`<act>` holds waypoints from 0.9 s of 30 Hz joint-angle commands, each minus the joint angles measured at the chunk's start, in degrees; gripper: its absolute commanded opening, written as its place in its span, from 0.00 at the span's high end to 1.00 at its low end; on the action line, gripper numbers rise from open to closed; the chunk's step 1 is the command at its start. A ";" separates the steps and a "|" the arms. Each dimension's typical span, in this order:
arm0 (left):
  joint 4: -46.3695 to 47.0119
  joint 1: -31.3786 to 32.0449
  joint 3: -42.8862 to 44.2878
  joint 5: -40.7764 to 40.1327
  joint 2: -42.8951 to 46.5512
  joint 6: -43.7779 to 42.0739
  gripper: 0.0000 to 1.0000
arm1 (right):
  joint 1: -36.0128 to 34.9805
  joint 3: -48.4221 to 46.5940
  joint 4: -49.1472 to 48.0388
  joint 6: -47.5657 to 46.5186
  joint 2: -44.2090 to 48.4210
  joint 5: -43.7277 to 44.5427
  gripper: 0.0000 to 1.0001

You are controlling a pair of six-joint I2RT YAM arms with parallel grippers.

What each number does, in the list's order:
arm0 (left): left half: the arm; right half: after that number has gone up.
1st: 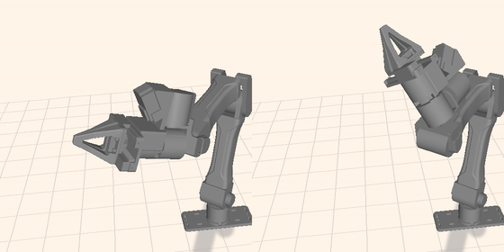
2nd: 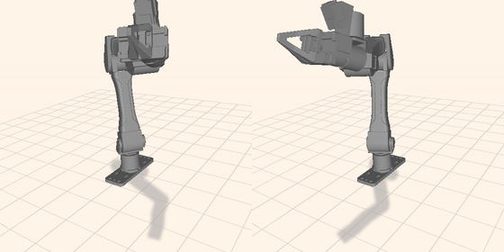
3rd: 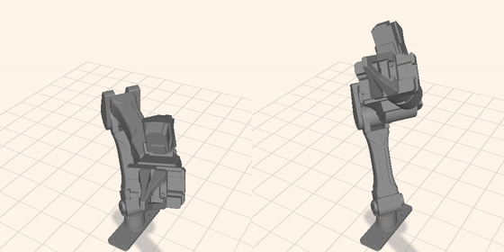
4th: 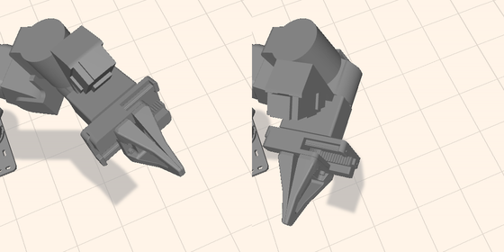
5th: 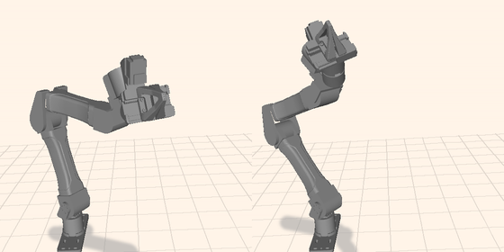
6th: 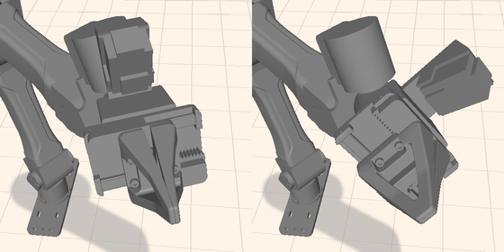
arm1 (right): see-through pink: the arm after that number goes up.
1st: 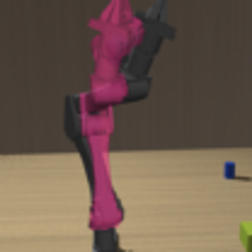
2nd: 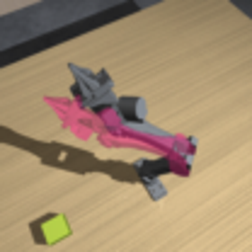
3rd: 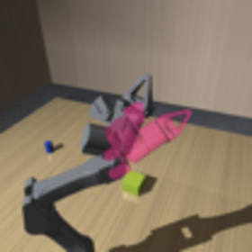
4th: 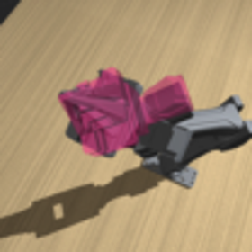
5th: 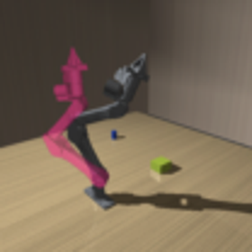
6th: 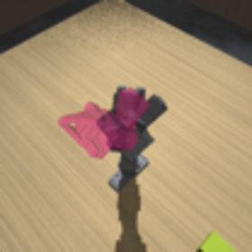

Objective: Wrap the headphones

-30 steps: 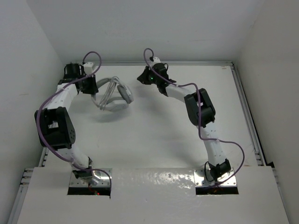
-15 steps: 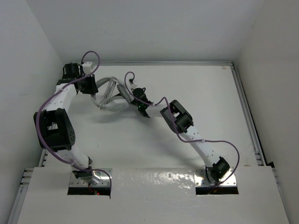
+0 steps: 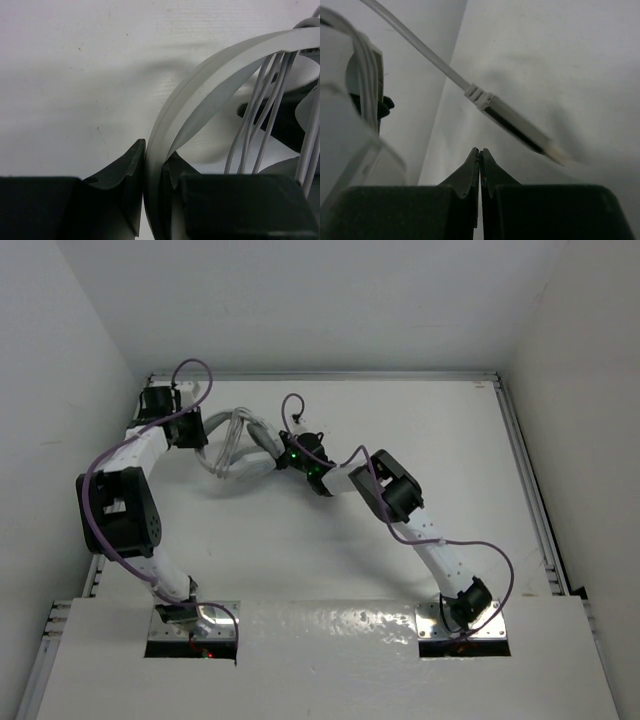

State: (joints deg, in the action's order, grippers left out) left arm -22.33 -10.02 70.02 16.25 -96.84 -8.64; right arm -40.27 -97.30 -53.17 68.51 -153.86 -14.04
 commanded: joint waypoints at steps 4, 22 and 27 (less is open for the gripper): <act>5.19 -2.37 2.75 1.06 -0.81 3.55 1.00 | 0.02 15.54 0.00 -1.71 12.26 2.79 1.00; 4.56 -18.01 -6.29 -2.19 6.22 1.43 1.00 | 0.54 30.41 4.82 -19.64 28.70 -5.03 1.00; 6.95 -19.42 -7.44 -3.07 3.25 5.39 1.00 | 0.63 32.25 4.74 -21.40 30.37 -5.29 1.00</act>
State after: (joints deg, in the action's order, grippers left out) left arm -21.58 -28.08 61.56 11.40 -93.51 -8.10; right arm -39.88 -65.95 -47.46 50.48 -127.42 -18.00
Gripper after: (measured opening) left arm 0.149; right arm 0.001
